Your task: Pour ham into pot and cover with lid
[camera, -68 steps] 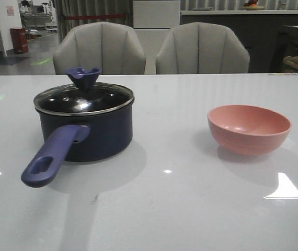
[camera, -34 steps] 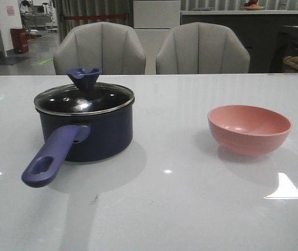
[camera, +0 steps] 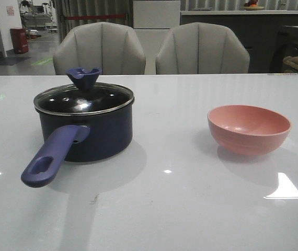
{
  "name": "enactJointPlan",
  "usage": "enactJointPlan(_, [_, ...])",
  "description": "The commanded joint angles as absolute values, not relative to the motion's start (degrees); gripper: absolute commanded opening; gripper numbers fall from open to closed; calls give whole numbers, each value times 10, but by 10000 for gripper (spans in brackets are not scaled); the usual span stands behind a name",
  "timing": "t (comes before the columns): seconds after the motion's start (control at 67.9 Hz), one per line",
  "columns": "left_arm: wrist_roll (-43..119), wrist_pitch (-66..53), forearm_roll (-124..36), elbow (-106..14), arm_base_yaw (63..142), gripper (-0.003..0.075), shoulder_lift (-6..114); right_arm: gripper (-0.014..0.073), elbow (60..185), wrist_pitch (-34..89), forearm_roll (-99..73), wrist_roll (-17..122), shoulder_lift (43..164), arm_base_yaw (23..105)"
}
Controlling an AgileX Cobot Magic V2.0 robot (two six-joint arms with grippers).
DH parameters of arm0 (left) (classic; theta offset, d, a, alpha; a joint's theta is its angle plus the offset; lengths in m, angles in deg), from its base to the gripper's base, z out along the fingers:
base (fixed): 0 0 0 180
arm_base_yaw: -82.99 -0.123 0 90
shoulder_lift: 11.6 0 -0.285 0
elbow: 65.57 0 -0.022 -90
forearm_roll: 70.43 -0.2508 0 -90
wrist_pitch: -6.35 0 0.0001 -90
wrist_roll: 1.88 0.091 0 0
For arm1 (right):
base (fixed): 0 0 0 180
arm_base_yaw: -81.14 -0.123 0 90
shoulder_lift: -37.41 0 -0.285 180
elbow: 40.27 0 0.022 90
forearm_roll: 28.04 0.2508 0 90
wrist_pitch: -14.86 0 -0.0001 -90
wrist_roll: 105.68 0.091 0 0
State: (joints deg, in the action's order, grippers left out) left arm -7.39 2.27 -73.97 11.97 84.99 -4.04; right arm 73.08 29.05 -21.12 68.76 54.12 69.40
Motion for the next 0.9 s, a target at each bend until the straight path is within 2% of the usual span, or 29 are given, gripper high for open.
enactJointPlan(0.0, [-80, 51, -742, 131, 849, 134, -52, 150, 746, 246, -210, 682, 547, 694])
enactJointPlan(0.884, [-80, 45, -742, 131, 849, 134, -52, 150, 746, 246, -210, 682, 547, 694])
